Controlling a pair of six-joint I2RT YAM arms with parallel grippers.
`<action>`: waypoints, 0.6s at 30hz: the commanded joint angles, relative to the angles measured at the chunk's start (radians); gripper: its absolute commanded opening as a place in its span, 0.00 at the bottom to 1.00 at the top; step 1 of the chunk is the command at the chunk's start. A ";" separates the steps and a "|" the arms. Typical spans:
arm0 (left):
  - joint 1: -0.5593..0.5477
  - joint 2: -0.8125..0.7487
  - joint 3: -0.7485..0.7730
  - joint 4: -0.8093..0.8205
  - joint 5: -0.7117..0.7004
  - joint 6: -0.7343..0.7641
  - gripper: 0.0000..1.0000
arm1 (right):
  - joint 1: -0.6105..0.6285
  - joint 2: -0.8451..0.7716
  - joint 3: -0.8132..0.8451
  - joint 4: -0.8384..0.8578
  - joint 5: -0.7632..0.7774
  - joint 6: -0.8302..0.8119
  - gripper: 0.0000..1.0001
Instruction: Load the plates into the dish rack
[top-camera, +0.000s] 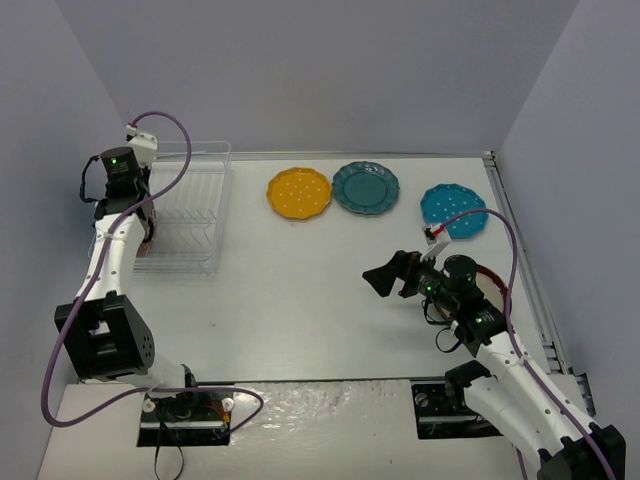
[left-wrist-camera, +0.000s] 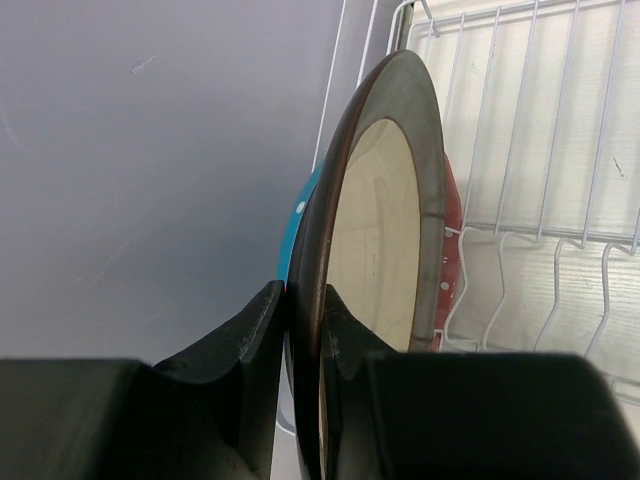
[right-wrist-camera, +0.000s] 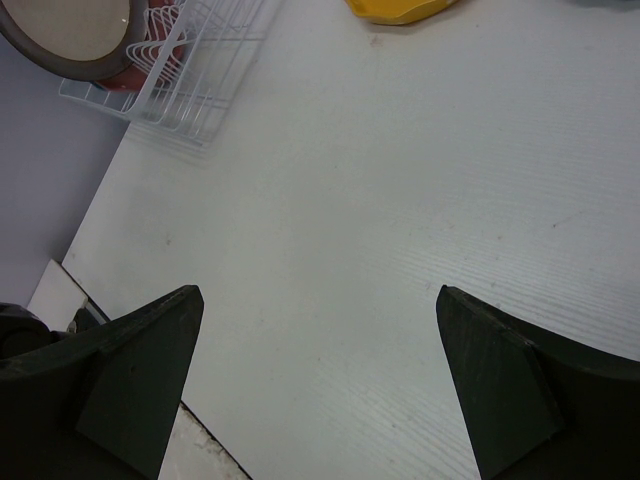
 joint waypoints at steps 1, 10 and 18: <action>0.008 -0.038 0.016 0.218 -0.014 0.014 0.00 | 0.002 0.013 0.026 0.057 0.003 -0.011 1.00; 0.008 0.002 -0.048 0.282 -0.025 -0.003 0.06 | 0.002 0.015 0.025 0.054 0.002 -0.013 1.00; 0.009 0.002 -0.088 0.324 -0.056 -0.012 0.46 | 0.001 0.010 0.030 0.044 0.018 -0.017 1.00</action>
